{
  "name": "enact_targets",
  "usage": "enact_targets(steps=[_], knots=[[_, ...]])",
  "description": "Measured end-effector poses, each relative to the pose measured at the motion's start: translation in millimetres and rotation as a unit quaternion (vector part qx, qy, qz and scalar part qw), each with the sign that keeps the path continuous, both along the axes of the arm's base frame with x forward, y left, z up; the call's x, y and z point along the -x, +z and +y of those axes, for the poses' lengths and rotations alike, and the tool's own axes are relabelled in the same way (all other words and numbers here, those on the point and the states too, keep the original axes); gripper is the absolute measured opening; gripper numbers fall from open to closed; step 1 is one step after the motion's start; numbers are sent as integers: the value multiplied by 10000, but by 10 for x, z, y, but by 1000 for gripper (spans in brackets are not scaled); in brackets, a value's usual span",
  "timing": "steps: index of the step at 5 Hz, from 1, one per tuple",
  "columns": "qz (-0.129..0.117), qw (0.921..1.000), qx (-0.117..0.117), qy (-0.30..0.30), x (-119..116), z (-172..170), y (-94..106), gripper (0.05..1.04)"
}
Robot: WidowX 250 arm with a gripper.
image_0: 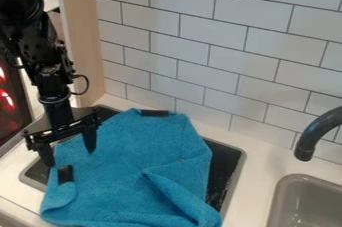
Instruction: Folding a piece of cloth from left to wright
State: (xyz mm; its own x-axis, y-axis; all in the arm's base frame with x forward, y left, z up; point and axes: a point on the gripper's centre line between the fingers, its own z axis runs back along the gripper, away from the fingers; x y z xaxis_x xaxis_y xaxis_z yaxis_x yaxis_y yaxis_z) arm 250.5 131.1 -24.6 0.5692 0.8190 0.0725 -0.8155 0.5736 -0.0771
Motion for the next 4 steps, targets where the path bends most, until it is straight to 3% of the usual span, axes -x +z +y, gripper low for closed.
enact_targets(steps=[1,2,3,4], knots=[[7,9999,-96,67,-7,38,-65,941],[-129,9992,-305,226,-27,99,-67,633],[-60,9987,-419,282,27,110,-72,349],[-58,9988,-404,277,51,92,-61,156]])
